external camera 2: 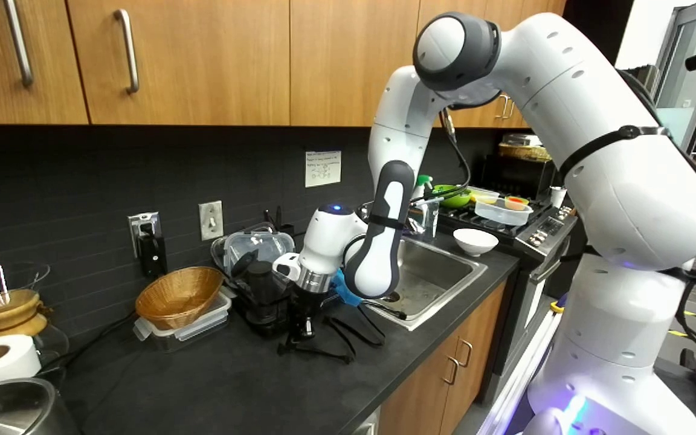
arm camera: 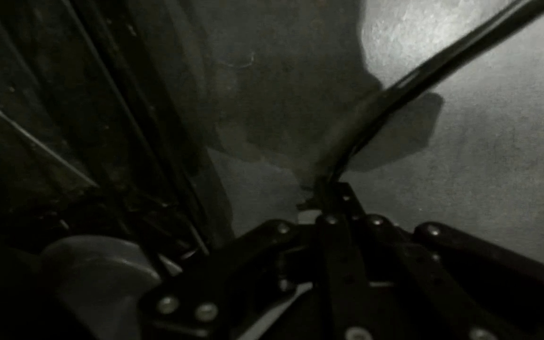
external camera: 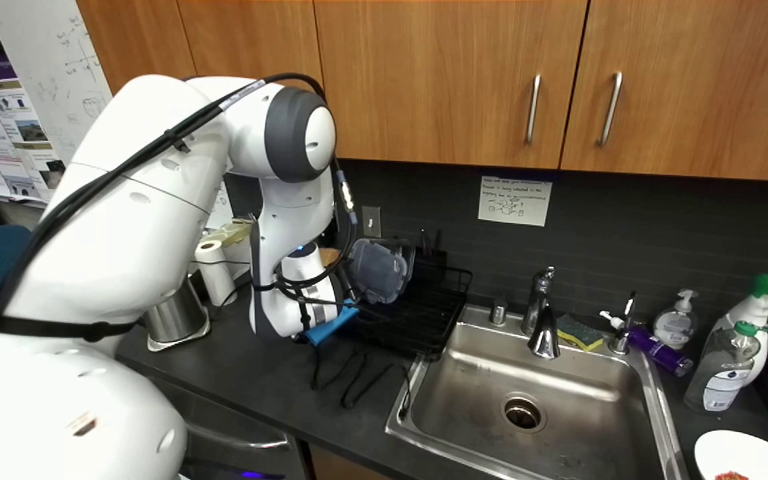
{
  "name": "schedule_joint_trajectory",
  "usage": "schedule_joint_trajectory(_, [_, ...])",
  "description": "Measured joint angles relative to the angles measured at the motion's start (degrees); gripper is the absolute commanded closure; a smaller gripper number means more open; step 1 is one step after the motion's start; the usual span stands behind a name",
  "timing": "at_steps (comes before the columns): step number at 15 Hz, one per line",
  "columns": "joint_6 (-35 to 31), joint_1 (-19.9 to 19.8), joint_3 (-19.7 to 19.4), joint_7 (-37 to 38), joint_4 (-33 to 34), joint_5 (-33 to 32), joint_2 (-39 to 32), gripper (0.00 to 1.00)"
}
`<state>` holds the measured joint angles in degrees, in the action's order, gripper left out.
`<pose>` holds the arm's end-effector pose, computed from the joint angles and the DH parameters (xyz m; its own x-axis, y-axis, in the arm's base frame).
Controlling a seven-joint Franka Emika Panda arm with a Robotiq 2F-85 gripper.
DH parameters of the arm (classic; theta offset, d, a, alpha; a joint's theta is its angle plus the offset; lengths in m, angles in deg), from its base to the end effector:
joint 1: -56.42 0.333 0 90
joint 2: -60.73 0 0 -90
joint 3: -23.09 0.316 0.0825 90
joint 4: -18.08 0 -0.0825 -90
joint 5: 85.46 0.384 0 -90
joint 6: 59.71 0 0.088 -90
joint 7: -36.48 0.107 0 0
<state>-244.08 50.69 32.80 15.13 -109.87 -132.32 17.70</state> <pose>0.4974 0.1135 0.0664 0.3305 0.9137 0.2363 0.9200 -0.3678 0.1354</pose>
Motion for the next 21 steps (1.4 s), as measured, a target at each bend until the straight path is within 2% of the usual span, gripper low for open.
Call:
schedule_joint_trajectory(1, [0.0, -0.7, 0.6, -0.4, 0.0, 0.0, -0.1, 0.73])
schedule_joint_trajectory(2, [0.0, -1.2, 1.0, -0.7, 0.1, 0.0, -0.2, 0.71])
schedule_joint_trajectory(3, [0.1, -1.6, 1.4, -0.9, 0.1, 0.0, -0.3, 0.95])
schedule_joint_trajectory(7, [0.1, -1.4, 1.2, -1.0, 0.0, 0.3, -0.5, 0.72])
schedule_joint_trajectory(13, [0.2, -1.4, 1.2, -1.0, 0.0, 0.4, -0.6, 0.71])
schedule_joint_trajectory(14, [0.2, -1.4, 1.2, -1.0, 0.0, 0.4, -0.6, 0.46])
schedule_joint_trajectory(16, [0.2, -1.4, 1.2, -1.0, -0.1, 0.5, -0.6, 0.41])
schedule_joint_trajectory(21, [2.3, -0.6, 1.2, -1.0, 0.2, 1.3, -0.9, 0.11])
